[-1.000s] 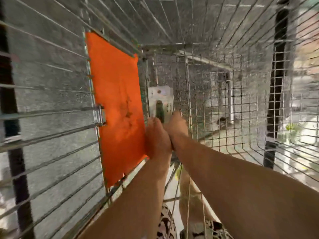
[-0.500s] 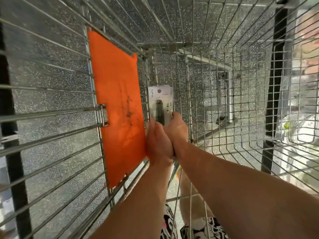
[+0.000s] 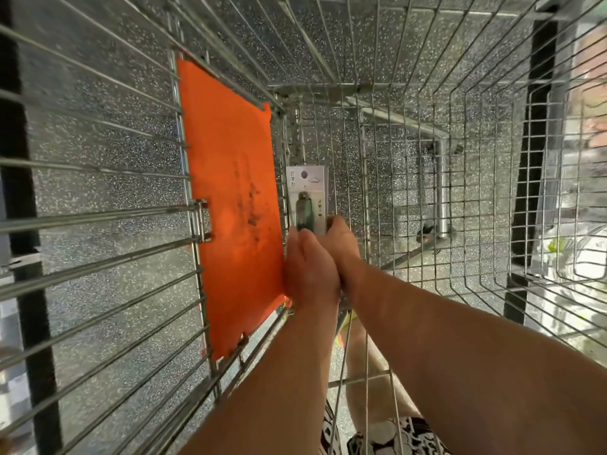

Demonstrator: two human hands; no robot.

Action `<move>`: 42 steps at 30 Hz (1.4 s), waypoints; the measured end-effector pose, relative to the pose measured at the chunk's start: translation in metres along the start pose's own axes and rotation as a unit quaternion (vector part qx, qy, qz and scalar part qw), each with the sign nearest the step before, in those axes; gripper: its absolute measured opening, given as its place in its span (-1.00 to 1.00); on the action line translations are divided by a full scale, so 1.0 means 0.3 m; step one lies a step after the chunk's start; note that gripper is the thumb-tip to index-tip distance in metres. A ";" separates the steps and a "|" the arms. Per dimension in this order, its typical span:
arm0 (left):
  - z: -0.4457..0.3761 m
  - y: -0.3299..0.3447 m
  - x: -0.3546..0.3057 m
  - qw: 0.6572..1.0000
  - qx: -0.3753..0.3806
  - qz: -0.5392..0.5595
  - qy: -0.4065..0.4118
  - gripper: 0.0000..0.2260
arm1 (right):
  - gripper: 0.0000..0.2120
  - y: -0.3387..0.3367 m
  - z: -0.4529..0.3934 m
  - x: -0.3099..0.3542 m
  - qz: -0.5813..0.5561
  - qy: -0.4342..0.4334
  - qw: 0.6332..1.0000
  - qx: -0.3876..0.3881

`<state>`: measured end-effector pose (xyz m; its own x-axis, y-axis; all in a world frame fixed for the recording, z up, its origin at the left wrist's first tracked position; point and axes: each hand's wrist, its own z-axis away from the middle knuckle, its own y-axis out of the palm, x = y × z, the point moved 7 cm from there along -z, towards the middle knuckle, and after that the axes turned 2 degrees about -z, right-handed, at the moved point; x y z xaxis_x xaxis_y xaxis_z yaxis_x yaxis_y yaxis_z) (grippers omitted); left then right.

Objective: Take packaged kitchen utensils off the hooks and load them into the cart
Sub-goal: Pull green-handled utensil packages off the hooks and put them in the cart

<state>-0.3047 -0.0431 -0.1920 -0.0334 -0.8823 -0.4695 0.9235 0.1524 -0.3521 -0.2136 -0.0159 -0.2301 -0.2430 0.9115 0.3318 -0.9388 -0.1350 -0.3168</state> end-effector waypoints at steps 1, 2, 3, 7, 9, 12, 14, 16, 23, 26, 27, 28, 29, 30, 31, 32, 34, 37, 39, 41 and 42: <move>0.003 0.001 -0.010 1.000 -0.001 0.001 -0.001 -0.48 | -0.50 0.001 0.000 0.003 0.003 -0.003 1.000 0.004; 0.005 0.004 -0.019 1.000 -0.002 -0.001 -0.001 -0.52 | -0.50 0.004 0.000 0.003 0.000 -0.004 1.000 0.009; 0.014 0.003 -0.034 1.000 -0.003 0.001 0.002 -0.55 | -0.51 0.005 0.003 0.001 -0.003 -0.002 1.000 0.016; 0.027 0.006 -0.054 1.000 0.010 -0.014 0.012 -0.68 | -0.67 0.004 0.023 0.015 0.002 -0.019 0.999 0.037; 0.034 0.001 -0.062 1.000 0.012 -0.022 0.009 -0.66 | -0.63 -0.002 0.029 0.021 0.013 -0.030 0.999 0.039; 0.031 -0.009 -0.060 0.998 0.004 -0.062 0.001 -0.54 | -0.61 -0.020 0.026 0.009 0.007 -0.025 0.999 0.034; 0.020 -0.012 -0.049 0.996 0.008 -0.089 -0.009 -0.50 | -0.74 -0.048 0.037 0.005 -0.005 -0.021 0.999 0.030; 0.005 -0.014 -0.041 0.994 0.015 -0.105 -0.022 -0.52 | -0.81 -0.071 0.040 -0.010 -0.028 -0.008 0.999 0.038; -0.002 0.026 -0.042 0.991 0.037 -0.131 -0.021 -0.51 | -0.81 -0.152 0.045 -0.026 -0.099 0.014 0.994 0.038; 0.006 0.030 -0.034 0.990 0.019 -0.140 -0.029 -0.09 | -0.88 -0.200 0.065 -0.011 -0.149 0.014 0.988 0.038; 0.002 0.039 -0.011 0.989 0.029 -0.134 -0.047 -0.01 | -0.90 -0.214 0.076 -0.003 -0.160 0.014 0.986 0.040; 0.008 0.054 0.000 0.990 0.054 -0.116 -0.062 -0.01 | -0.90 -0.228 0.085 0.002 -0.175 0.013 0.984 0.040; 0.025 0.070 0.004 0.989 0.084 -0.095 -0.073 -0.06 | -0.88 -0.245 0.099 0.010 -0.187 0.016 0.982 0.036; 0.060 0.077 -0.017 0.988 0.108 -0.078 -0.075 -0.15 | -0.84 -0.263 0.108 0.015 -0.201 0.016 0.979 0.030; 0.099 0.081 -0.046 0.987 0.128 -0.065 -0.071 -0.25 | -0.79 -0.282 0.119 0.018 -0.214 0.020 0.976 0.025; 0.129 0.088 -0.070 0.987 0.145 -0.049 -0.057 -0.32 | -0.76 -0.301 0.135 0.023 -0.228 0.022 0.973 0.024; 0.183 0.102 -0.112 0.986 0.166 -0.027 -0.012 -0.51 | -0.70 -0.344 0.183 0.039 -0.244 0.028 0.969 0.025; 0.281 0.129 -0.182 0.978 0.202 -0.008 0.045 -0.50 | -0.57 -0.428 0.260 0.061 -0.253 0.013 0.967 0.015; 0.360 0.150 -0.221 0.972 0.230 -0.032 0.047 -0.53 | -0.50 -0.492 0.321 0.075 -0.273 0.001 0.962 -0.002; 0.441 0.168 -0.261 0.965 0.251 -0.050 0.056 -0.62 | -0.22 -0.562 0.379 0.085 -0.292 -0.009 0.956 -0.014; 0.480 0.180 -0.287 0.962 0.260 -0.050 0.064 -0.66 | -0.16 -0.598 0.411 0.095 -0.294 -0.020 0.955 -0.018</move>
<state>-0.1970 -0.0229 -0.0540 -0.1478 -0.8139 -0.5619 0.9784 -0.2034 0.0373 -0.0822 -0.0135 -0.0543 0.3151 0.8098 0.4950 -0.9070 0.4105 -0.0942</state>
